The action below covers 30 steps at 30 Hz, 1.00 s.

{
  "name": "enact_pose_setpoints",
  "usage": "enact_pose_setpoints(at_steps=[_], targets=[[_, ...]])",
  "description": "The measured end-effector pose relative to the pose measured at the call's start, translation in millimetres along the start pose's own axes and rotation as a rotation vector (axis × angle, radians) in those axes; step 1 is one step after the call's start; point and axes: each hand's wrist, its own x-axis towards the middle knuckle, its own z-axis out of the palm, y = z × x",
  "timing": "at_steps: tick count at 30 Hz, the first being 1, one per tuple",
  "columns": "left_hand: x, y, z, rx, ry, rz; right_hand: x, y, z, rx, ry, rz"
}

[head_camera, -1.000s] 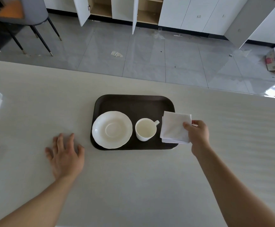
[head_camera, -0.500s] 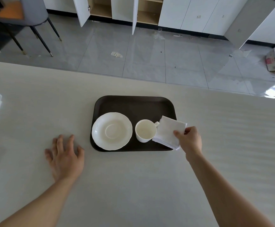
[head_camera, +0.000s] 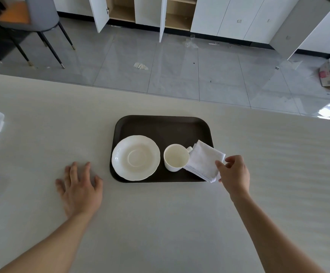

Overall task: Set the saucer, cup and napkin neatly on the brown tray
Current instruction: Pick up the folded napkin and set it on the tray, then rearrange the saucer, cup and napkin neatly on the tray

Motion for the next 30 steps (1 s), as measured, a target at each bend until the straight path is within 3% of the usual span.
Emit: enact_pose_setpoints(at_steps=[19, 24, 30], targets=[[0.4, -1.7, 1.8, 0.010, 0.004, -0.006, 14.2, -89.3, 25.2, -0.099, -0.165, -0.449], [1.2, -1.2, 2.9, 0.011, 0.012, -0.001, 16.8, -129.9, 45.5, -0.275, -0.262, -0.623], [2.4, -4.7, 4.8, 0.034, 0.005, 0.005, 22.3, -169.6, 84.3, -0.539, -0.512, -0.727]])
